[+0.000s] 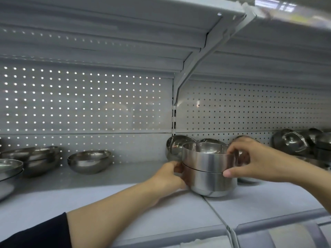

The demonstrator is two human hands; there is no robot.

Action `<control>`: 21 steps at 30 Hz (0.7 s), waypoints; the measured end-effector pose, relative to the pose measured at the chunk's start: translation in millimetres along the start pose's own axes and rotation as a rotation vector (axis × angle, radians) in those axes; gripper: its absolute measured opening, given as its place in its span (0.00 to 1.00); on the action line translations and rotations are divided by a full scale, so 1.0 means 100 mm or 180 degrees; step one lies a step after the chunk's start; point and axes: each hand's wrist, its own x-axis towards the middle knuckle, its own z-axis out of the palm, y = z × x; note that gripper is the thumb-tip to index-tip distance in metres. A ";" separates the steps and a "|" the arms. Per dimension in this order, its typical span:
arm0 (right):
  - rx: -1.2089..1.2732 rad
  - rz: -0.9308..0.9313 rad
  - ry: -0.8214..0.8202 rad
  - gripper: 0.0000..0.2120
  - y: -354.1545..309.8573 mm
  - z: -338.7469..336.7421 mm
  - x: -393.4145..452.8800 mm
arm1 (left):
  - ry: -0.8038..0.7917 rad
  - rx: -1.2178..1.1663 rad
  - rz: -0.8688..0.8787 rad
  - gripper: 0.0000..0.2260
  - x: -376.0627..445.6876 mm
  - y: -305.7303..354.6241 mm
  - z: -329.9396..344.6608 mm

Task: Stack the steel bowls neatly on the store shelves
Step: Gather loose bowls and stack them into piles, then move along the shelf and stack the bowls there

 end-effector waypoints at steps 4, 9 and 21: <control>0.0281 0.0110 -0.0133 0.22 0.03 0.03 -0.01 | -0.0058 -0.0074 -0.0057 0.25 -0.03 0.00 0.02; 0.0732 0.0178 -0.0071 0.22 0.06 0.11 -0.01 | -0.0037 -0.0054 -0.0082 0.25 -0.04 0.03 0.05; 0.1332 -0.0444 -0.0183 0.24 -0.80 0.18 0.47 | 0.0895 0.0129 -0.0090 0.14 -0.63 0.21 -0.91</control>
